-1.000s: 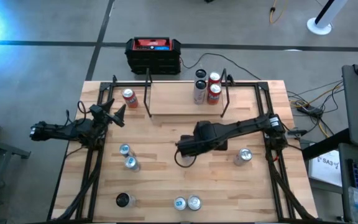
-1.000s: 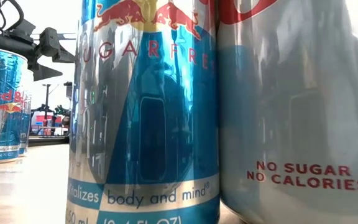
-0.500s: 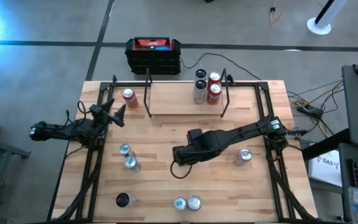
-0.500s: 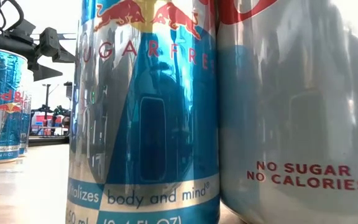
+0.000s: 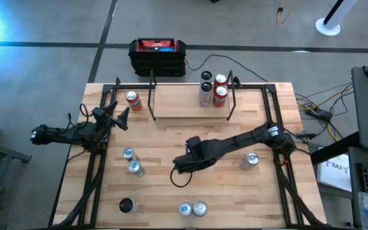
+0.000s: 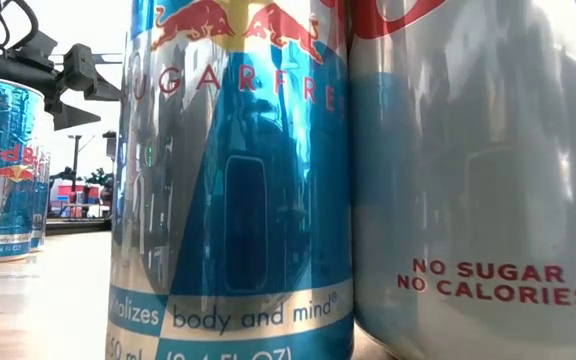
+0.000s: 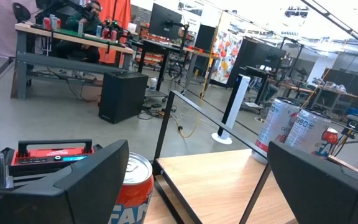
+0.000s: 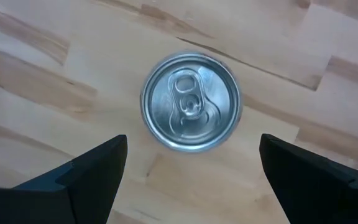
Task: Place canned beverage on shelf
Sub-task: Put the top left silver soda can on the shelf
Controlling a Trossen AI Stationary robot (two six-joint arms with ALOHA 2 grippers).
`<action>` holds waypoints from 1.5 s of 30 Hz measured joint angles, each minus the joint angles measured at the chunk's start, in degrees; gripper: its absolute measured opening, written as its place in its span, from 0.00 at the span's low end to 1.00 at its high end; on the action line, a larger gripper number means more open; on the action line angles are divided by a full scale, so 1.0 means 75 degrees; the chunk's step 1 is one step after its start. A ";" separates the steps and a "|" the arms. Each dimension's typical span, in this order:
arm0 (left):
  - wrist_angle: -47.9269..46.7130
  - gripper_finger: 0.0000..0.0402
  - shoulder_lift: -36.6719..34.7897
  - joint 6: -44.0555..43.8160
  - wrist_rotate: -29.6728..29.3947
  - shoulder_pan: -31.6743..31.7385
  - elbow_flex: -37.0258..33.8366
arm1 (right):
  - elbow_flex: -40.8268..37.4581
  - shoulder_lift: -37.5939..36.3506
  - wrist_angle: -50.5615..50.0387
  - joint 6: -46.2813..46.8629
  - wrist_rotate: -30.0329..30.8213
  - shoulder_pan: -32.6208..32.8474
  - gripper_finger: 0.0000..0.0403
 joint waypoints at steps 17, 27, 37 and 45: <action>0.0000 0.92 0.0002 0.0002 0.0000 0.0001 0.0000 | -0.0049 0.0209 -0.0001 0.0131 -0.0002 -0.0299 0.85; 0.0000 0.92 0.0002 0.0000 0.0000 0.0001 0.0000 | -0.0169 0.0209 0.0014 0.0493 -0.0062 -0.0293 0.66; 0.0001 0.92 0.0001 0.0001 0.0000 0.0000 0.0000 | -0.0169 0.0200 0.0046 0.0674 -0.0019 -0.0290 0.58; 0.0000 0.92 0.0001 0.0000 0.0001 0.0001 0.0000 | -0.0177 0.0202 0.0014 0.0762 -0.0070 -0.0293 0.71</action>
